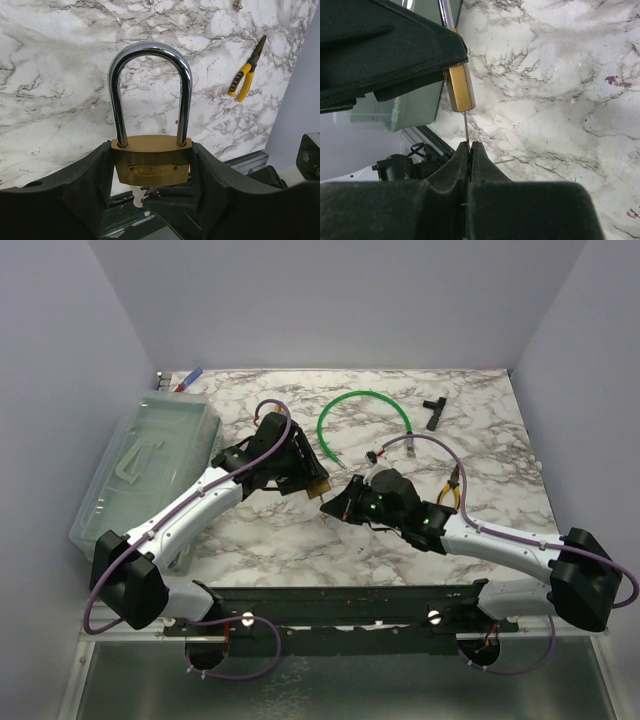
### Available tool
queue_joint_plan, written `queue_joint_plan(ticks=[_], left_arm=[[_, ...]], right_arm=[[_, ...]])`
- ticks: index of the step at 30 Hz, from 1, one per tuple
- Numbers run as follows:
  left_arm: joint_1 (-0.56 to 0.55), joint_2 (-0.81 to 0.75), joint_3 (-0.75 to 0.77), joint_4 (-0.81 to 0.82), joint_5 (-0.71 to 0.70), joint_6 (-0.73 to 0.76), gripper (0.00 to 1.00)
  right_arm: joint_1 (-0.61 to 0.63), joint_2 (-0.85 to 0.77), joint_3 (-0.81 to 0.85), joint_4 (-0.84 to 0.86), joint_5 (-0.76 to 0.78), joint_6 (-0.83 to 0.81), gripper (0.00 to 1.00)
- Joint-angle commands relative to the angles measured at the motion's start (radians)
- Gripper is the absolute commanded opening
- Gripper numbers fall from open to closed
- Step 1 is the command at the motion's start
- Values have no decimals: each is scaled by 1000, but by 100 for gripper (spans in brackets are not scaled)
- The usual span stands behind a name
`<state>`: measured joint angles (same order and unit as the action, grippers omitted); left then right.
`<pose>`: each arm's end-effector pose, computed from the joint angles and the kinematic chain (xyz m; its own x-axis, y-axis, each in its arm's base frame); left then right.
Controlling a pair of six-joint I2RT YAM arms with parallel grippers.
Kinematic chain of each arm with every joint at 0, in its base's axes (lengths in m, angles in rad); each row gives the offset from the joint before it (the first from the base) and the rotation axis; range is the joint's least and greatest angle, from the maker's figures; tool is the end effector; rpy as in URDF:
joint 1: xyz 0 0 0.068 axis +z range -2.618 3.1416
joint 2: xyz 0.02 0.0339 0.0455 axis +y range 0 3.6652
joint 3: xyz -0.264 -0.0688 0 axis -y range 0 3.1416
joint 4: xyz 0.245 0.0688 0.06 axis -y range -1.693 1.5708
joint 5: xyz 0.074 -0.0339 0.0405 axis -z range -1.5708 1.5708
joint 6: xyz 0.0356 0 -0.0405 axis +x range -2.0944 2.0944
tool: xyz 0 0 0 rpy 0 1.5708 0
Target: Unlock with the key
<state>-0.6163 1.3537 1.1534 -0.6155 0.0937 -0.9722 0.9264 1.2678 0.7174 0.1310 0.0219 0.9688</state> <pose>0.2349 -0.1704 0.3017 -0.8535 -0.4034 -0.3299 -0.1372 0.7847 -0.6045 0.1697 0.2246 0.2438 -0.7874 0.3238 -0.5246 -0.2442 0.6175 0.7477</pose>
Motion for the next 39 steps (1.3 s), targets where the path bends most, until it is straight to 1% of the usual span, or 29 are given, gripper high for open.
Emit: queue_joint_plan(ticks=[1, 9, 14, 19, 25, 31, 35, 39], left_arm=[[0, -58, -4, 55, 61, -1, 0], [0, -83, -39, 85, 88, 41, 0], [-2, -107, -71, 130, 131, 54, 0], [-2, -122, -79, 135, 126, 67, 0], [-11, -137, -106, 158, 100, 6, 0], [-19, -179, -140, 229, 93, 8, 0], [-19, -207, -155, 266, 106, 10, 0], [-19, -231, -175, 294, 106, -16, 0]], right_arm=[[-2, -19, 29, -15, 60, -4, 1], [-2, -11, 87, -69, 51, -64, 1], [-3, -3, 118, -85, 55, -101, 1], [-3, 3, 140, -100, 60, -119, 1], [-4, 28, 161, -95, 65, -91, 1], [-29, 29, 150, -18, -15, -64, 1], [-67, 6, 119, 46, -106, -55, 1], [-92, -10, 92, 103, -167, -75, 1]])
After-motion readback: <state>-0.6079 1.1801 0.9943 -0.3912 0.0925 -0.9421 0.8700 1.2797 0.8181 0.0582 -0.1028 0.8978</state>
